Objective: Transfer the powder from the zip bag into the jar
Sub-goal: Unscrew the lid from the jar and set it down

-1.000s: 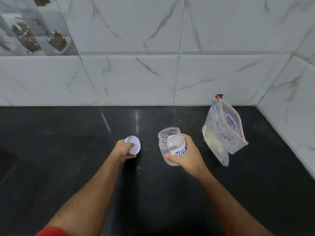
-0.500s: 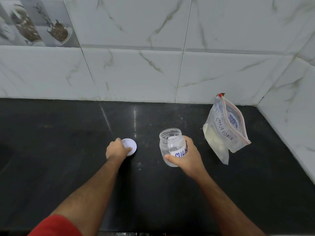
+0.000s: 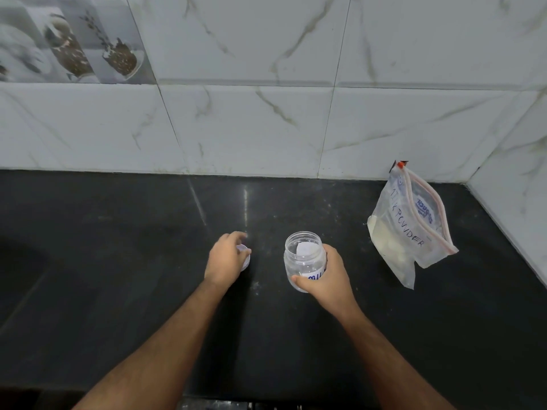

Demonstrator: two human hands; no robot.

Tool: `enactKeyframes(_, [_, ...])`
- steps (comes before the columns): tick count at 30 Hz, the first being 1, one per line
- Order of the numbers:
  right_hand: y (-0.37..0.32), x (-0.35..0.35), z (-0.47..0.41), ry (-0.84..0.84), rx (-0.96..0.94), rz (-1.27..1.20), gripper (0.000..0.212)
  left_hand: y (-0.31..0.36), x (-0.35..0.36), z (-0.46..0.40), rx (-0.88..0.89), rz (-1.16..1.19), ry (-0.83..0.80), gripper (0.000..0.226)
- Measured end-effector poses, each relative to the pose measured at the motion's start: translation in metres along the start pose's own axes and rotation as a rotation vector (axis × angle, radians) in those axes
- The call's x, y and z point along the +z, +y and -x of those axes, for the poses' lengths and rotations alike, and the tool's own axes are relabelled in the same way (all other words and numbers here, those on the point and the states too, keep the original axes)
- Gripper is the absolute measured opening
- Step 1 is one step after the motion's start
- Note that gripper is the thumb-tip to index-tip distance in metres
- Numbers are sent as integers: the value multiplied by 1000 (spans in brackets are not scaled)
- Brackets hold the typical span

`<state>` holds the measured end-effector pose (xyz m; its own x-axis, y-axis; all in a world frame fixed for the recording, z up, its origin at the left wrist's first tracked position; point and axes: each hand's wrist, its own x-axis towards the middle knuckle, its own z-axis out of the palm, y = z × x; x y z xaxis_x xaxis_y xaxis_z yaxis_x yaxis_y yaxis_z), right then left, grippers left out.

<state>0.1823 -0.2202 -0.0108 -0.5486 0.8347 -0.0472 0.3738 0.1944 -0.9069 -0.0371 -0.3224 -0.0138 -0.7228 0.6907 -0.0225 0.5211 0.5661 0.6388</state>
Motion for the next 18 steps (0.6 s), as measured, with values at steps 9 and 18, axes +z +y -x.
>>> enactKeyframes(9, [-11, 37, -38, -85, 20, -35, 83, 17, 11, 3, 26, 402, -231, 51])
enactKeyframes(18, [-21, 57, -69, -170, 19, 51, 89, 13, 1, -12, -19, 407, -207, 53])
